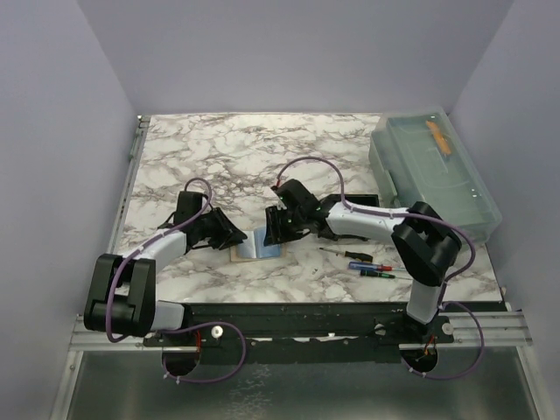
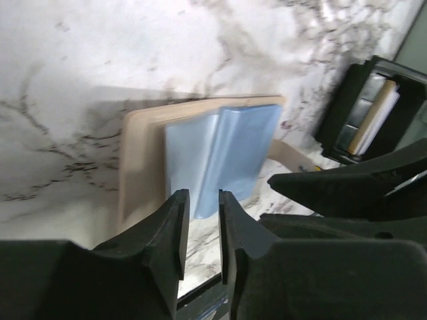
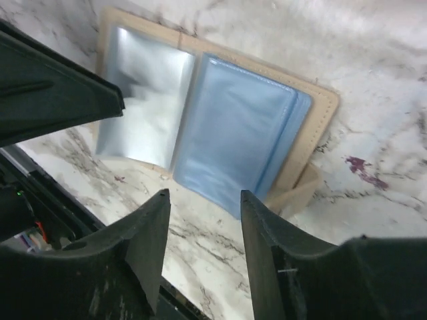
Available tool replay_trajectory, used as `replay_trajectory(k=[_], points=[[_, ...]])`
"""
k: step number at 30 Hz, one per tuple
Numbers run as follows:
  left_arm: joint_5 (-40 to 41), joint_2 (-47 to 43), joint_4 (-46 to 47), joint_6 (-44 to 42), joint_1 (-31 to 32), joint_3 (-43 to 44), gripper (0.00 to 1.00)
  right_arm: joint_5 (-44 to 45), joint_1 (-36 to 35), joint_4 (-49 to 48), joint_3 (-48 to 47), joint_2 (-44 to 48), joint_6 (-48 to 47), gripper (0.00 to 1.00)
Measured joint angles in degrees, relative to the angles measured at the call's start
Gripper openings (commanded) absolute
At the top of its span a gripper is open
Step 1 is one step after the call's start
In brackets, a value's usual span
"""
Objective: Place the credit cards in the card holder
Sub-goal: Turn over the card slot in the card holder, then pick up the credit card from the storage box.
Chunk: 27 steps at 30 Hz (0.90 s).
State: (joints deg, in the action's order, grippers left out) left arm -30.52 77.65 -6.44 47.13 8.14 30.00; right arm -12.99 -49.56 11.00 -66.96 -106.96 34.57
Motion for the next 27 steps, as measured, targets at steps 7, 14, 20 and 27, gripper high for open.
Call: replay_trajectory(k=[7,14,20,27], points=[[-1.6,-2.1,0.0,-1.1,0.6,2.3,0.37,8.3,2.2,11.9,-5.5,9.0,-4.3,0.77],[-3.0,-2.0,-0.1,-2.0,0.6,2.4,0.43,13.7,17.2,17.9,-0.3,19.5,-6.1,0.99],[-4.2,-2.0,-0.2,-2.3,0.9,3.1,0.48,13.5,23.5,19.1,5.6,21.8,-7.1,1.0],[-5.6,-2.8,-0.6,-2.4,1.0,4.3,0.54,9.7,24.5,17.5,8.7,19.3,-7.2,1.0]])
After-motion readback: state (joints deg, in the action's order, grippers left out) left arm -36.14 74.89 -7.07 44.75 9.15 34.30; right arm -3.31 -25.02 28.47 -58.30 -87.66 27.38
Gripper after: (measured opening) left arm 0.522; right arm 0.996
